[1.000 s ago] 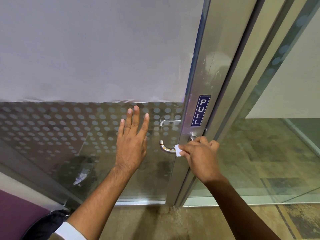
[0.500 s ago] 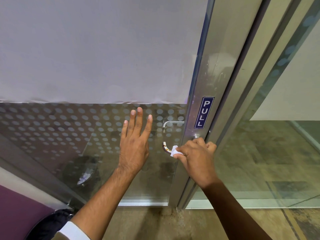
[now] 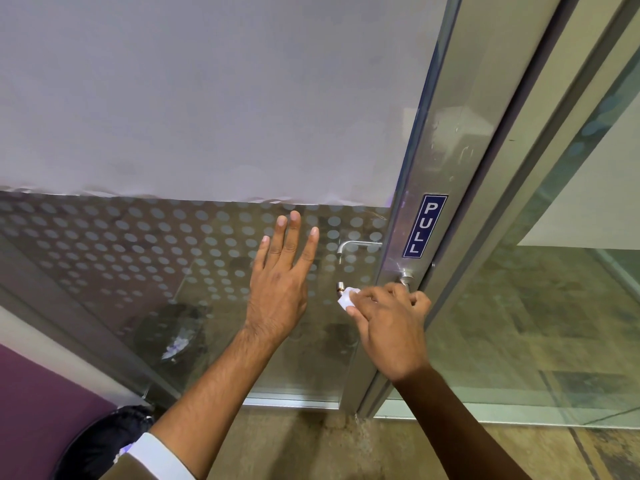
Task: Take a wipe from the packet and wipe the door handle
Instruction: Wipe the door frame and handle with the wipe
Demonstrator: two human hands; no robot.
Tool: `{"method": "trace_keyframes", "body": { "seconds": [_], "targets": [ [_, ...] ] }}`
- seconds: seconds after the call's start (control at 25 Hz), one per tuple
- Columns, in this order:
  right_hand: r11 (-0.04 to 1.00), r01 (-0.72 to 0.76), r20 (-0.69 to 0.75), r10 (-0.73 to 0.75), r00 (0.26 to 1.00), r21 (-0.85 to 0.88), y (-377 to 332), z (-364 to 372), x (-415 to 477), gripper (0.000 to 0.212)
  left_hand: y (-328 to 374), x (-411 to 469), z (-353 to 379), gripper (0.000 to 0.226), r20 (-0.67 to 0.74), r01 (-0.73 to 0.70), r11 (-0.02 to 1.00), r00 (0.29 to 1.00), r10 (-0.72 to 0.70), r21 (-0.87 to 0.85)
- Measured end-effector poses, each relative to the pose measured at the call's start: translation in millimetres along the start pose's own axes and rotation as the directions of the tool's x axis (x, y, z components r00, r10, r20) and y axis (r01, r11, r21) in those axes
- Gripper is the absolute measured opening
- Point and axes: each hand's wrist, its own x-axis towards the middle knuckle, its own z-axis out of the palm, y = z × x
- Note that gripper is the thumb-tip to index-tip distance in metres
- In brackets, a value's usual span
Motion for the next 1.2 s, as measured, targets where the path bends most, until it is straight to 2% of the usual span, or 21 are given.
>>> {"method": "trace_keyframes", "body": {
  "seconds": [0.16, 0.28, 0.48, 0.56, 0.8, 0.88, 1.04, 1.2],
  "targets": [
    [0.997, -0.017, 0.021, 0.018, 1.0, -0.071, -13.5, -4.0, 14.6, 0.01, 1.9, -0.5, 0.4, 0.106, -0.009, 0.004, 1.0, 1.0, -0.004, -0.006],
    [0.994, -0.087, 0.055, 0.09, 0.994, -0.064, -18.7, -9.8, 16.2, 0.013, 2.1, -0.3, 1.1, 0.107, -0.003, 0.006, 1.0, 1.0, -0.006, -0.002],
    [0.989, -0.146, 0.009, 0.146, 0.989, -0.017, -30.5, -6.6, 16.8, 0.014, 1.3, 1.0, 0.9, 0.108, 0.001, 0.006, 1.0, 1.0, -0.006, -0.004],
    [0.985, -0.172, 0.043, 0.173, 0.984, -0.034, -40.6, -8.4, 28.1, 0.017, 2.3, 0.7, -0.2, 0.107, -0.003, 0.006, 1.0, 1.0, -0.006, -0.012],
    [0.979, -0.195, 0.034, 0.197, 0.98, -0.055, -40.0, -9.2, 21.7, 0.016, -2.4, -0.2, -2.9, 0.106, 0.012, -0.013, 1.0, 1.0, 0.013, -0.012],
    [0.978, -0.205, 0.076, 0.207, 0.975, -0.036, -46.5, -10.6, 36.6, 0.018, -0.4, -0.3, -3.5, 0.107, 0.017, -0.004, 1.0, 1.0, 0.005, -0.016],
    [0.947, -0.308, 0.119, 0.296, 0.948, 0.094, -43.9, -9.6, 57.3, 0.017, -1.5, 0.0, -4.4, 0.108, 0.019, -0.009, 1.0, 1.0, 0.009, -0.015],
    [0.769, -0.462, 0.074, 0.482, 0.873, 0.442, -14.4, -15.6, 45.9, 0.012, -2.0, 0.6, -5.2, 0.108, 0.028, -0.002, 1.0, 1.0, 0.003, -0.021]
  ]
}}
